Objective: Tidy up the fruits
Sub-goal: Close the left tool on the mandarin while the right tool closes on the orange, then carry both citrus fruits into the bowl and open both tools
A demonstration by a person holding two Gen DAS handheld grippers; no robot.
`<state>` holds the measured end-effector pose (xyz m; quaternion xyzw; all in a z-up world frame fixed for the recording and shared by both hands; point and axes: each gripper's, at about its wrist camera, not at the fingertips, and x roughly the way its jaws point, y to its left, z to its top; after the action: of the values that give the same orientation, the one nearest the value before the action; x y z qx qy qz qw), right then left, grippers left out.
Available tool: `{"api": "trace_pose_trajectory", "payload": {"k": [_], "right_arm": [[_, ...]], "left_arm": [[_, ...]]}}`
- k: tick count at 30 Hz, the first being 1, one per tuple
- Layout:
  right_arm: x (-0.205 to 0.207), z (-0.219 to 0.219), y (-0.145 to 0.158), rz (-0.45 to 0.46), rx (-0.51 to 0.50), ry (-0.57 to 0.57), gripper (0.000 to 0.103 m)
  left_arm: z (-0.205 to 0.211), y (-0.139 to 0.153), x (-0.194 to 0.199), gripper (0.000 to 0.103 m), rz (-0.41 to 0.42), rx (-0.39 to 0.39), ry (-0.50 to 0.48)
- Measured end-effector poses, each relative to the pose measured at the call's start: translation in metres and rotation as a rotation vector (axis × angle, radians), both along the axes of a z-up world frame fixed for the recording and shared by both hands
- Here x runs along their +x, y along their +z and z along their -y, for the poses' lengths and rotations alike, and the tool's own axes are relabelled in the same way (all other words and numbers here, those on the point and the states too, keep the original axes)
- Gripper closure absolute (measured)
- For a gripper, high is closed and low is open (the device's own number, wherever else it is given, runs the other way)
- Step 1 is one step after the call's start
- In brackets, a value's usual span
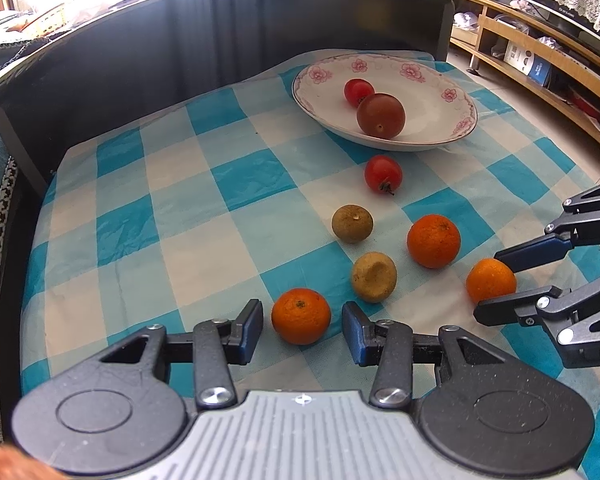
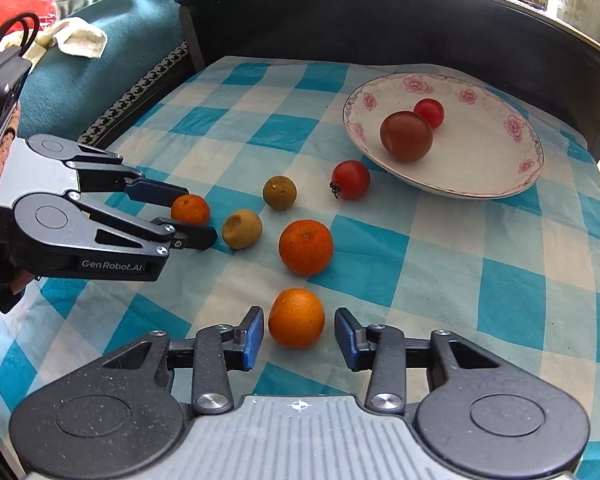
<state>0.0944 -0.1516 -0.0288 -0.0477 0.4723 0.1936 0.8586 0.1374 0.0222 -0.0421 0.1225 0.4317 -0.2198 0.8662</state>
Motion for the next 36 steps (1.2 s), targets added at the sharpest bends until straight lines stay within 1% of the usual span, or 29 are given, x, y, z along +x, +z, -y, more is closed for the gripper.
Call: {"api": "trace_pose_trajectory", "payload": {"k": [3, 5, 9, 12, 17, 25, 36], "right_arm": [[0.0004, 0.0014, -0.0006, -0.003, 0.001, -0.006, 0.074], [0.0011, 0.0016, 0.0004, -0.008, 0.009, -0.009, 0.078], [0.0005, 0.0005, 0.0006, -0.007, 0.0, -0.01, 0.078], [0.0016, 0.0023, 0.0013, -0.009, 0.001, -0.022, 0.078], [0.0027, 0.0062, 0.004, 0.0, 0.004, -0.035, 0.078], [0.0035, 0.0059, -0.0002, -0.009, -0.009, -0.031, 0.078], [0.0039, 0.0061, -0.0003, -0.014, -0.015, -0.041, 0.078]], "left_arm": [[0.0001, 0.0, 0.0003, 0.051, -0.001, 0.001, 0.005], [0.0008, 0.0002, -0.0003, 0.053, -0.001, 0.0, 0.007], [0.003, 0.0012, -0.001, 0.06, -0.005, 0.005, 0.0], [0.0039, 0.002, -0.0017, 0.063, -0.013, 0.008, -0.002], [0.0036, 0.003, -0.0044, 0.063, -0.023, 0.01, -0.006], [0.0028, 0.0015, -0.0042, 0.063, -0.024, 0.001, -0.011], [0.0054, 0.0025, -0.0057, 0.063, -0.015, 0.017, -0.016]]}}
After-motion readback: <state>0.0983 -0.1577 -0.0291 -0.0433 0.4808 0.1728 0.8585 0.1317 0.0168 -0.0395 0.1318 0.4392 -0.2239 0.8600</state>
